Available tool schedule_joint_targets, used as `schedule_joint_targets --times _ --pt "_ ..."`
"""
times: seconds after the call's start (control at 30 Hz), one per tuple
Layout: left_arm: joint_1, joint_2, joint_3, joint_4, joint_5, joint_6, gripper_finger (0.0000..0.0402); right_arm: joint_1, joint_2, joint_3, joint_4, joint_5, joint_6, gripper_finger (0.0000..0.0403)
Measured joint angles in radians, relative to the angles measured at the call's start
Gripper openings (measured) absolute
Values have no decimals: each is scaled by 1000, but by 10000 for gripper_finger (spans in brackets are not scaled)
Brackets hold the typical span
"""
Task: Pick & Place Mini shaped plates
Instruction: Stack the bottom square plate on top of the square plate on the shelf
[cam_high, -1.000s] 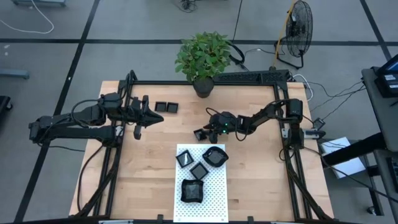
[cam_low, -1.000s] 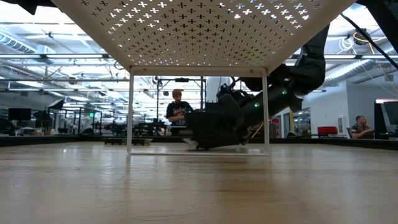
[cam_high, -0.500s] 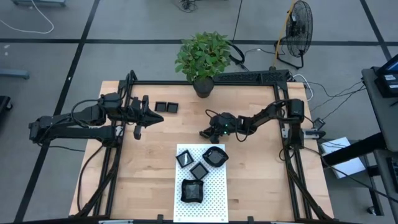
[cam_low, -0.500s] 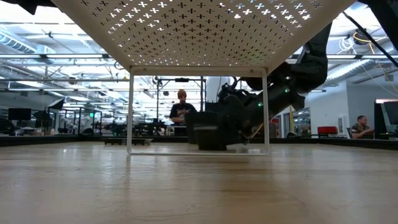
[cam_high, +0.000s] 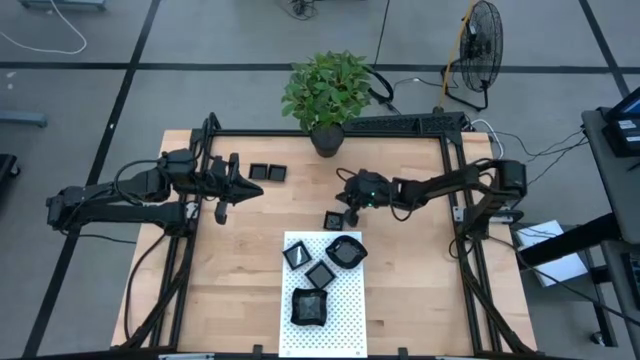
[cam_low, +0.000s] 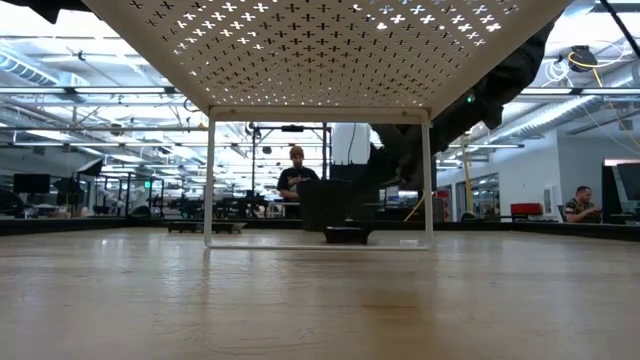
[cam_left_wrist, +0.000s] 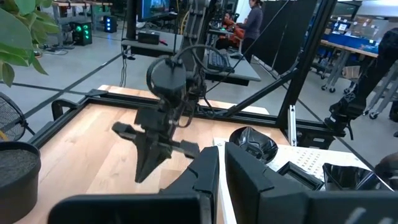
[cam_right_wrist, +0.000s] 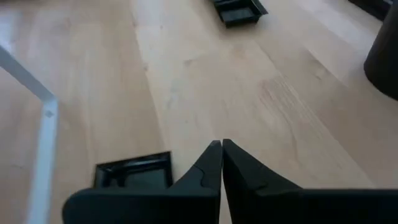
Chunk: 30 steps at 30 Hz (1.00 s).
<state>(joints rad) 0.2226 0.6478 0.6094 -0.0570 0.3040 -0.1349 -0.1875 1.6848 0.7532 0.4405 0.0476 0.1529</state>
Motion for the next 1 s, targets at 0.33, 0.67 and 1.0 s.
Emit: schedule_joint_targets --times 0.33,0.67,1.0 --pt "0 0 0 0 0 -1 31 0 24 -6 -87 -60 139 120" --pt "-1 0 0 0 0 -1 31 -1 101 -16 -12 -122 128 205" --pt "-2 0 0 0 0 -1 31 -1 112 -16 4 -154 123 162"
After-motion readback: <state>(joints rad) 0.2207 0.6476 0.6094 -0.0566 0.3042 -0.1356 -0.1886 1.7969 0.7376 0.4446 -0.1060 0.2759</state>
